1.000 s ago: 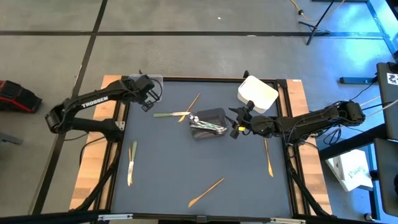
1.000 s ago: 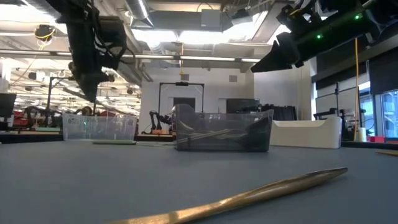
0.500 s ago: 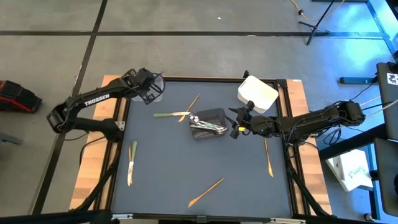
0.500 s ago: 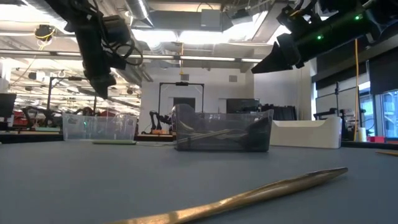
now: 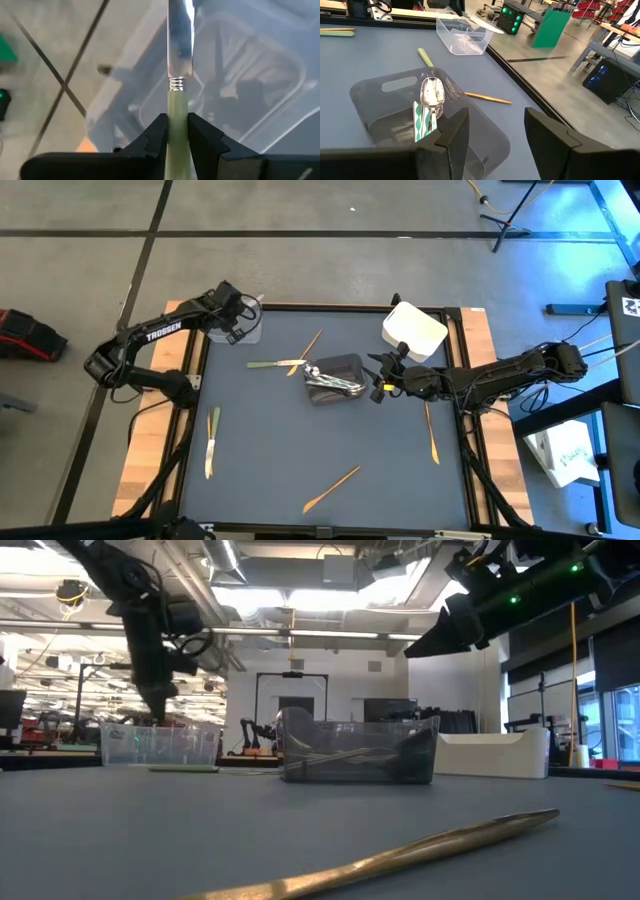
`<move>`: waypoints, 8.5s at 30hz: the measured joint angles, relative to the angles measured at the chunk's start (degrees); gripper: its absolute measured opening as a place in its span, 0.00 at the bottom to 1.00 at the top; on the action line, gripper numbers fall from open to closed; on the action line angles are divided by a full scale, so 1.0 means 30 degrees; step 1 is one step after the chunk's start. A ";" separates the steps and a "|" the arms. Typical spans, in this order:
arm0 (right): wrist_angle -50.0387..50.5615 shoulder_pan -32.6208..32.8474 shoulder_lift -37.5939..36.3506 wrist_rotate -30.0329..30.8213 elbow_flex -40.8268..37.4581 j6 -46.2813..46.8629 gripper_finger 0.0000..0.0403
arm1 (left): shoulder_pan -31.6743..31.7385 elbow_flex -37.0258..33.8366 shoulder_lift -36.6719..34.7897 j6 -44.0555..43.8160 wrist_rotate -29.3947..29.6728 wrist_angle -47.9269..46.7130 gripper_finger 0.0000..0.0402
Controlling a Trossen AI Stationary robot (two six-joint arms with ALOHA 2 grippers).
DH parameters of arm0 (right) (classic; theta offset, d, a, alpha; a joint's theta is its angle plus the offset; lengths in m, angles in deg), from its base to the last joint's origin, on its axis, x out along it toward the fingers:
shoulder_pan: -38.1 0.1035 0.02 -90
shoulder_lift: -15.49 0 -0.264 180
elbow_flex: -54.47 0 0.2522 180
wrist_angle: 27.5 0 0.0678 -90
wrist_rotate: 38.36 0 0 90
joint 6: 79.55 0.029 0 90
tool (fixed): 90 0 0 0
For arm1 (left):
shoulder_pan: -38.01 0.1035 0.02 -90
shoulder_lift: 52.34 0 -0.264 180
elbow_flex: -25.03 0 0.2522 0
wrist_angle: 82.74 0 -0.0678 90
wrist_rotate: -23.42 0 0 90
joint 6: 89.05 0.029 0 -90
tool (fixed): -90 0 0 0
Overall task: Sort silverware by color (type)
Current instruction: Put the bottom green table knife into the transparent bin, then put the top green table knife into the transparent bin, then put the green table knife into the transparent bin
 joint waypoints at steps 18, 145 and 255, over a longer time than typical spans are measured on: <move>-0.0007 0.0000 0.0000 -0.0007 0.0000 0.0000 0.45 | 0.0332 -0.0474 0.0000 0.0273 0.0025 0.0132 0.28; -0.2484 -0.0303 0.0007 -0.1013 0.0000 -0.2433 0.45 | -0.0925 -0.1480 -0.2139 0.1836 -0.2107 0.4467 0.14; -0.2426 -0.0379 0.0007 -0.6339 0.0000 -0.0255 0.45 | -2.8685 -0.1065 0.5933 -3.8726 -0.6564 -0.9898 0.35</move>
